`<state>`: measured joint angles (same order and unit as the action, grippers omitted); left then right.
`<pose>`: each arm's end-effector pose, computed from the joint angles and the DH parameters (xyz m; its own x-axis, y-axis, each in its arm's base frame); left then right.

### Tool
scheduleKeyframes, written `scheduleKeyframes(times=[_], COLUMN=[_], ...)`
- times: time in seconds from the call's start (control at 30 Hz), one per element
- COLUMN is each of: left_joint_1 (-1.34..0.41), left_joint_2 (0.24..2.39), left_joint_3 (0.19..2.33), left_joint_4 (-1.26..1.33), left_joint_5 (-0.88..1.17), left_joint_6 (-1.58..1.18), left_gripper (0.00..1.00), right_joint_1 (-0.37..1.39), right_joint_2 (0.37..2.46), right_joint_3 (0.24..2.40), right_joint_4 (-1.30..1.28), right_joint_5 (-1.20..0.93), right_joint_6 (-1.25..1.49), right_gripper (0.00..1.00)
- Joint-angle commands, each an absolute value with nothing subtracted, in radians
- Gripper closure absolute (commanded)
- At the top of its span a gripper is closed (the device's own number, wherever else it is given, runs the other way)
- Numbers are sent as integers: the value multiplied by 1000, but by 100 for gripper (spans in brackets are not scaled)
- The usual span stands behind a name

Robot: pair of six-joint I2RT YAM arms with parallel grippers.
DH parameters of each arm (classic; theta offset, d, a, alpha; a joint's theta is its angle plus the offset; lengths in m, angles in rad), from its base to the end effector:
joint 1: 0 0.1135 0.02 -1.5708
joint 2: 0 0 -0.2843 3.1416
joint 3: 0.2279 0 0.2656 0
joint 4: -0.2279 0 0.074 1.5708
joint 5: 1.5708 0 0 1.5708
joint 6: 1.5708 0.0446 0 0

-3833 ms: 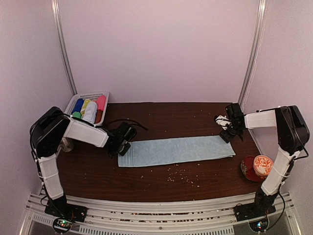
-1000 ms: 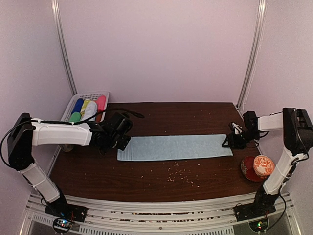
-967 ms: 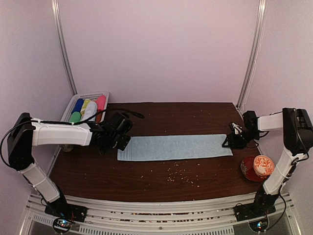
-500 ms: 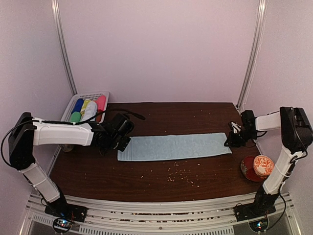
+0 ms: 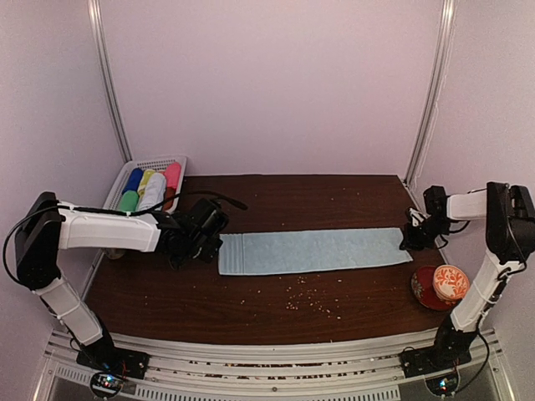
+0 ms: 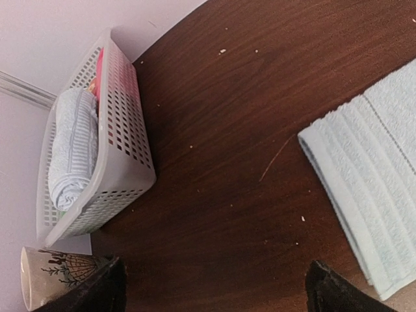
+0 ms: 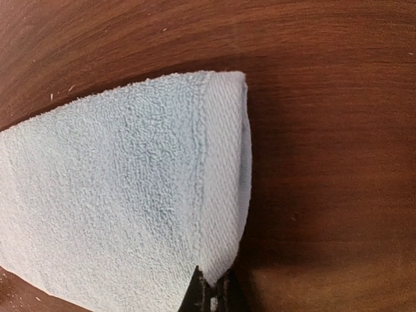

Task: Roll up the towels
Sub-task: Pick up the towel from the center of the board, then fold the towel at the center of the board.

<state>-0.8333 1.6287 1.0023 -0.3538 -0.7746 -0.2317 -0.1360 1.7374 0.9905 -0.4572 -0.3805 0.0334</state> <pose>0.2519 -0.2308 0.2063 -0.6049 0.4218 -0.6754 0.1317 0.8895 0.4376 0.3383 -0.0296 0.1544 -0.9246 0.1578 -0.3468 0.0249 0.9332 0.3585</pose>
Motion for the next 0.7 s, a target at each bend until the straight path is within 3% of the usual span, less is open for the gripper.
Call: scheduleKeyframes(times=[0.0,0.27,0.67], left_joint_1=[-838,-838,-838], left_joint_2=[1577,1530,1526], left_joint_3=[963,927,957], left_joint_4=[-296,-264,-299], left_joint_5=[-709,-661,-670], left_joint_6=[-246,-261,-299], left_gripper=[2,2,2], right_joint_1=[-158,-57,295], right_joint_2=[1661,1599,1623], right_joint_3=[1028,1138,1337], right_joint_4=[-518,-613,-578], right_joint_5=[-326,-591,-726], right_joint_6=[5,-68,-3], right_gripper=[100,100,100])
